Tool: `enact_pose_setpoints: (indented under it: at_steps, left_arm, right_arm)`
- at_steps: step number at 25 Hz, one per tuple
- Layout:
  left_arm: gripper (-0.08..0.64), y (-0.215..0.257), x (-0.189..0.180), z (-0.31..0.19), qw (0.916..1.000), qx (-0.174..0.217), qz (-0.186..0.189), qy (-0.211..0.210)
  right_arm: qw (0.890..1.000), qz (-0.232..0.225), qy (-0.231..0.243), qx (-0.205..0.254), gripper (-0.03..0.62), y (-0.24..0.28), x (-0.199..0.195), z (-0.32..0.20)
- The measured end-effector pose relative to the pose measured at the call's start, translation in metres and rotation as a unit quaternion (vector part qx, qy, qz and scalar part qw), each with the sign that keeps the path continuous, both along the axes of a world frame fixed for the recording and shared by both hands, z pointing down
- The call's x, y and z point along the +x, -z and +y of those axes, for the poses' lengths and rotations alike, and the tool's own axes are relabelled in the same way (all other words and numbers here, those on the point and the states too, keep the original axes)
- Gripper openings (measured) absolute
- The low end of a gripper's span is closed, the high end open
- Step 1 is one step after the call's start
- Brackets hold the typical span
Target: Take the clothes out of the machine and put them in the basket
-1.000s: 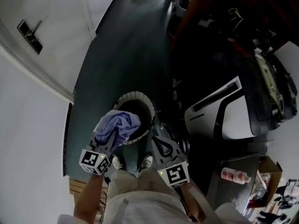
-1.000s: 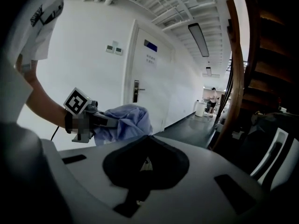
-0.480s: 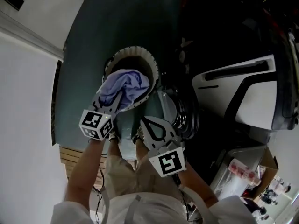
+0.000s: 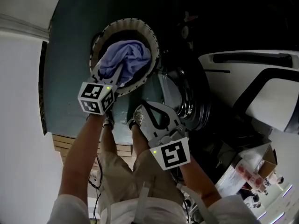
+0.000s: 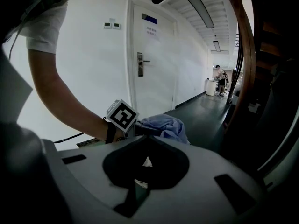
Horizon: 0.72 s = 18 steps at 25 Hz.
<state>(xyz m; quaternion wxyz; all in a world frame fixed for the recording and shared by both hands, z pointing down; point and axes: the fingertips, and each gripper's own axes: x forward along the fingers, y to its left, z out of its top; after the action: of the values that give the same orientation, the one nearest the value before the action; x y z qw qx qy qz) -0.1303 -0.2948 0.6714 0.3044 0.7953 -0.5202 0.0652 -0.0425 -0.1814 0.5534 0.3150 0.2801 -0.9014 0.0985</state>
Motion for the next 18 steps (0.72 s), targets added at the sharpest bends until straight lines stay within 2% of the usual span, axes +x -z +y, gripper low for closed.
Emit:
enact_pose_setpoints:
  at_steps: [7, 15, 16, 18]
  left_arm:
    - [0.123, -0.078, -0.004, -0.022, 0.9977, -0.059, -0.013, 0.030]
    - [0.127, -0.137, -0.006, -0.029, 0.9906, -0.120, -0.016, 0.063]
    - [0.127, -0.142, -0.004, -0.028, 0.9903, -0.126, -0.011, 0.058]
    - [0.135, -0.150, 0.002, -0.027, 0.9887, -0.142, 0.024, 0.042]
  right_arm:
    - [1.000, 0.006, 0.004, -0.015, 0.011, -0.027, 0.002, -0.014]
    - [0.999, 0.008, -0.009, -0.034, 0.011, -0.047, 0.016, -0.018]
    - [0.999, 0.010, -0.010, -0.036, 0.011, -0.050, 0.018, -0.019]
    - [0.999, 0.011, -0.011, -0.040, 0.011, -0.052, 0.018, -0.020]
